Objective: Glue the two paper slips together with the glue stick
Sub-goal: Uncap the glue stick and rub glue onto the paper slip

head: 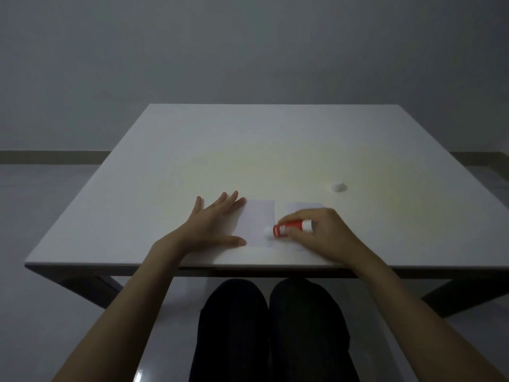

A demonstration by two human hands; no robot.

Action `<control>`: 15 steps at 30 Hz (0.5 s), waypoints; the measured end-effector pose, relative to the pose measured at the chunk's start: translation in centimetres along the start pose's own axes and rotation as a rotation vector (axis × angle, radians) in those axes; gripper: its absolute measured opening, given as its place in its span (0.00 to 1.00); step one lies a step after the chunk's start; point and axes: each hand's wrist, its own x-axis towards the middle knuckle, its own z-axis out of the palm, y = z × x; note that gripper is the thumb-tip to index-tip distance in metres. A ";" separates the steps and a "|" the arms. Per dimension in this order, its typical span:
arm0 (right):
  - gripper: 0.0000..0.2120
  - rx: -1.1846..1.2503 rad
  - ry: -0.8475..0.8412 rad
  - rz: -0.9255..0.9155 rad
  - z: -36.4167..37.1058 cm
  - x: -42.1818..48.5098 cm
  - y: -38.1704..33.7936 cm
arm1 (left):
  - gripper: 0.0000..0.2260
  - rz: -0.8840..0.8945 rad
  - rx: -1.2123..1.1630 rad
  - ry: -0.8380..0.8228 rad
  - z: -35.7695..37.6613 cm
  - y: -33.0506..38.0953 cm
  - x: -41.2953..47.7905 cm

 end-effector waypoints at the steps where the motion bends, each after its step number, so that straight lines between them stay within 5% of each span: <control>1: 0.07 -0.006 0.101 0.056 -0.2 0.7 0.3 | 0.42 0.002 -0.004 0.001 0.0 0.0 0.0; 4: 0.11 -0.055 0.302 0.118 0.2 2.1 0.4 | 0.41 0.007 -0.011 0.004 0.0 0.1 -0.2; 9: 0.18 -0.085 -0.088 -0.027 3.2 1.8 -1.5 | 0.41 0.014 0.021 -0.011 -0.1 0.1 -0.2; 15: 0.12 -0.182 0.208 0.076 1.7 4.6 -0.2 | 0.41 0.004 0.009 -0.005 -0.1 0.2 -0.1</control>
